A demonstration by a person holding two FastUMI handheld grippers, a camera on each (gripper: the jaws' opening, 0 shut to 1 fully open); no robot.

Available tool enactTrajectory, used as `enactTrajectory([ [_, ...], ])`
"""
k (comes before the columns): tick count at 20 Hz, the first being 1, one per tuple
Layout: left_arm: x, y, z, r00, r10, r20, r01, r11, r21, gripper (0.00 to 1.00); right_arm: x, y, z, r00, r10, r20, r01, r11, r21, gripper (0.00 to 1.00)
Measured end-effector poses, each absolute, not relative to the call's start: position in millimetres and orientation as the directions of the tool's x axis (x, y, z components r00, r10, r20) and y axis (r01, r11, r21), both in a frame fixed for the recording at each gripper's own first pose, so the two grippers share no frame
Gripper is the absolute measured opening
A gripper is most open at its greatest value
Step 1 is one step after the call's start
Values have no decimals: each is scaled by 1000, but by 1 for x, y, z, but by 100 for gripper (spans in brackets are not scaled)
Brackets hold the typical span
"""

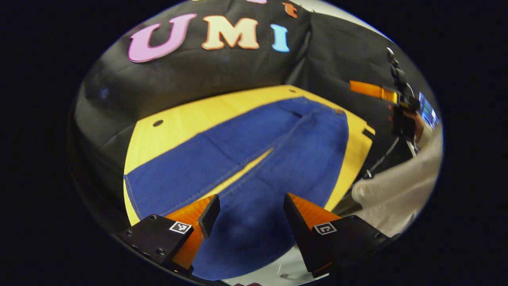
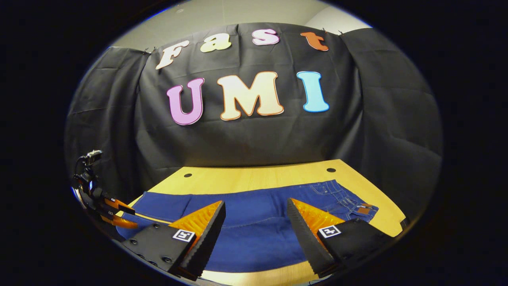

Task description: Grasp the waist and the cuffs of the jeans and fold them to make the two legs overlap; first hold the waist and fold one-third of the jeans toward the cuffs, then hold the cuffs and fold the remaining one-third in the same direction to finish folding.

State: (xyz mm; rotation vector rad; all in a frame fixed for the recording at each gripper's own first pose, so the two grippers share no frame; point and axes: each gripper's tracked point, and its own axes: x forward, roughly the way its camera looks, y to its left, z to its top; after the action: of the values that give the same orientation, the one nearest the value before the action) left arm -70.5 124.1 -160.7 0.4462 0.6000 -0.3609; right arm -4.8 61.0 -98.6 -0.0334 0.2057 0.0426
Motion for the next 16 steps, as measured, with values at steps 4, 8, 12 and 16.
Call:
enactTrajectory([
  [4,-108,149,-209,623,-137,-770,577,744,335,95,-7,55,-105,973,28,-228,-39,998,-40,97],
  [8,-118,159,-237,548,-108,-829,616,723,313,93,-9,44,-109,971,10,-239,-20,999,-40,97],
  [12,-114,165,-242,539,-95,-837,605,735,307,92,-14,32,-112,968,-10,-251,-3,999,-51,97],
  [16,-114,171,-244,530,-59,-846,618,710,337,90,-16,25,-117,964,-18,-264,4,999,-53,97],
])
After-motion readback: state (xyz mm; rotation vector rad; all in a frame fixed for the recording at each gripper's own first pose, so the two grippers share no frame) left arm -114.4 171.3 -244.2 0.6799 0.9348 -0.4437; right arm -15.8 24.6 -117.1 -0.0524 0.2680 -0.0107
